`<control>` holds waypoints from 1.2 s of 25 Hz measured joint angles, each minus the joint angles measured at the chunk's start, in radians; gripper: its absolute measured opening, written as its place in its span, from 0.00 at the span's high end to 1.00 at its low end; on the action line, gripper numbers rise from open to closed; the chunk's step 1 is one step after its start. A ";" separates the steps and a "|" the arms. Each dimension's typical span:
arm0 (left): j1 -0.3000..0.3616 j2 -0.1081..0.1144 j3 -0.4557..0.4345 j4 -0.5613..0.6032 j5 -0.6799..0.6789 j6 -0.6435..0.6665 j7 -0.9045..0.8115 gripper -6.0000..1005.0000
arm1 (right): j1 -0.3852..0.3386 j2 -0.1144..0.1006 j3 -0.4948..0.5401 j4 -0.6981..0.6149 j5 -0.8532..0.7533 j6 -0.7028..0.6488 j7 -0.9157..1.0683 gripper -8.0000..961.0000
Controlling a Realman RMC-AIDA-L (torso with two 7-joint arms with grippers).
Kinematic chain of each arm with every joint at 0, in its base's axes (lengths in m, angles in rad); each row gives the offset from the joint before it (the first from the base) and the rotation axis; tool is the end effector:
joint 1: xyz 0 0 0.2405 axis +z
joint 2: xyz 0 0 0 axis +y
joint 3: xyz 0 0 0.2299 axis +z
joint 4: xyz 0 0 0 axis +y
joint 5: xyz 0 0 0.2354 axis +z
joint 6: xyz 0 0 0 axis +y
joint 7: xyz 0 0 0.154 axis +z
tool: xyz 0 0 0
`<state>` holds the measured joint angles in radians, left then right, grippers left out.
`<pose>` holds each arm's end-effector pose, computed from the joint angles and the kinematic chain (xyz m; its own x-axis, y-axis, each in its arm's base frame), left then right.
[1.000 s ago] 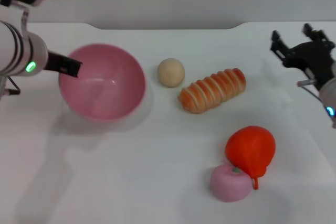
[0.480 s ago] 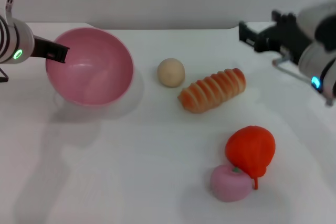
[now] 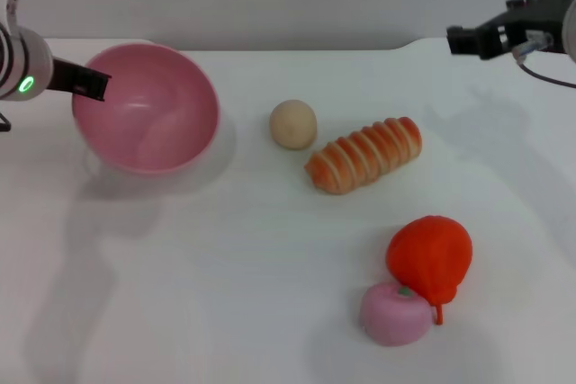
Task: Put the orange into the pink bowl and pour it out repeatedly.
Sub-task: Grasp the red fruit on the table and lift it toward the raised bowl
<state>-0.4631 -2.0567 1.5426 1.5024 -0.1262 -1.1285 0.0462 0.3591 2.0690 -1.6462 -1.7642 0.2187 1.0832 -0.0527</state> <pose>-0.1730 0.4123 0.0510 0.6915 0.6936 0.2018 0.4985 -0.2560 -0.8282 0.1095 0.3874 0.0491 0.7943 -0.5322 -0.2931 -0.5276 -0.3650 -0.7671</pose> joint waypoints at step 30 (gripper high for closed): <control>-0.085 0.001 -0.088 -0.156 -0.049 0.052 0.076 0.95 | 0.047 0.008 -0.077 0.226 0.343 0.261 -0.041 0.19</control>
<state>-0.5485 -2.0554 1.4550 1.3460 -0.1748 -1.0766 0.1227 0.4058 2.0770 -1.7234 -1.5385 0.5614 1.3446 -0.0937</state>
